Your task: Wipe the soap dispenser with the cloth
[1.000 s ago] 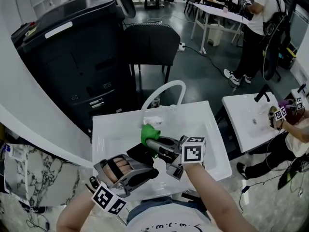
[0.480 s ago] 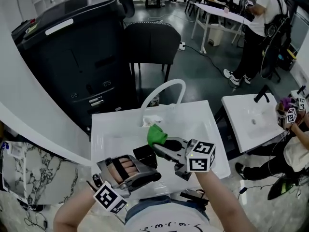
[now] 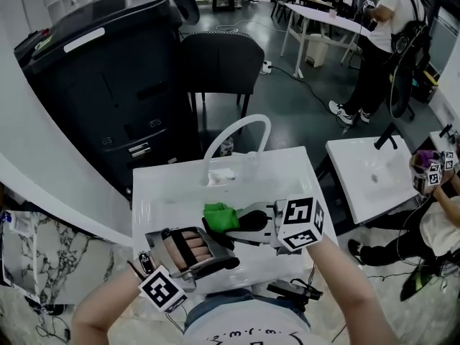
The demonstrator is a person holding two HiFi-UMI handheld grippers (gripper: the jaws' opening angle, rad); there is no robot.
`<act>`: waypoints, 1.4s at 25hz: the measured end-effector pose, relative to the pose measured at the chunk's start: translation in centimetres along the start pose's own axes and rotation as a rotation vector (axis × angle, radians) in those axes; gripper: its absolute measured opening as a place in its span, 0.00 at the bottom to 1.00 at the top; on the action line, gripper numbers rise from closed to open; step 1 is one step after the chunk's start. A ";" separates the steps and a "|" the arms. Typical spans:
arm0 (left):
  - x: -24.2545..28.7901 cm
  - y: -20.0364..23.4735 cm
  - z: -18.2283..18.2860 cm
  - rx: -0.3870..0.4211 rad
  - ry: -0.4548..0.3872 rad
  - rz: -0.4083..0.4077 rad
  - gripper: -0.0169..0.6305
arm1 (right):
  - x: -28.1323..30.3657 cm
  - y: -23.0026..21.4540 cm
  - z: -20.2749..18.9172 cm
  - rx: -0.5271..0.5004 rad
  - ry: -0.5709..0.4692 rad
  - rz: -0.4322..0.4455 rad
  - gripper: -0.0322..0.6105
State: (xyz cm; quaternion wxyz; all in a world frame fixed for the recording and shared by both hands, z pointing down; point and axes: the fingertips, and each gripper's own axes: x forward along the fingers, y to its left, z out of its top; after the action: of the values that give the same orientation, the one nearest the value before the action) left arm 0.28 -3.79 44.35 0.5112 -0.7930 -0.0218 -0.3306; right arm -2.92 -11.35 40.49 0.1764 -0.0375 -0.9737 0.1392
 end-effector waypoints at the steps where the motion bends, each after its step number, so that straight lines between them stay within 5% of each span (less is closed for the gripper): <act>1: 0.1 -0.3 0.1 0.013 0.003 -0.009 0.17 | 0.1 0.0 -0.3 0.004 0.026 0.007 0.12; 12: 0.4 -1.6 0.5 0.055 0.019 -0.047 0.17 | 2.3 -5.3 -2.8 0.093 0.144 -0.144 0.12; 16: 0.5 -2.0 0.2 0.064 0.024 -0.068 0.17 | 2.4 -5.0 -3.0 0.022 0.186 -0.197 0.12; 27: 1.0 -2.9 -0.9 0.173 0.051 -0.100 0.17 | 2.7 1.2 -2.3 -0.149 0.242 0.011 0.12; 35: 1.0 -2.9 -0.9 0.262 0.077 -0.105 0.18 | 5.4 -0.2 -2.0 -0.134 0.276 0.012 0.12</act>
State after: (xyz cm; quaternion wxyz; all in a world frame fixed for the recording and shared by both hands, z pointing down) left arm -0.44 -3.46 47.47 0.5930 -0.7038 -0.0866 -0.3815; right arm -7.24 -10.35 44.11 0.3049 -0.0740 -0.9470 0.0686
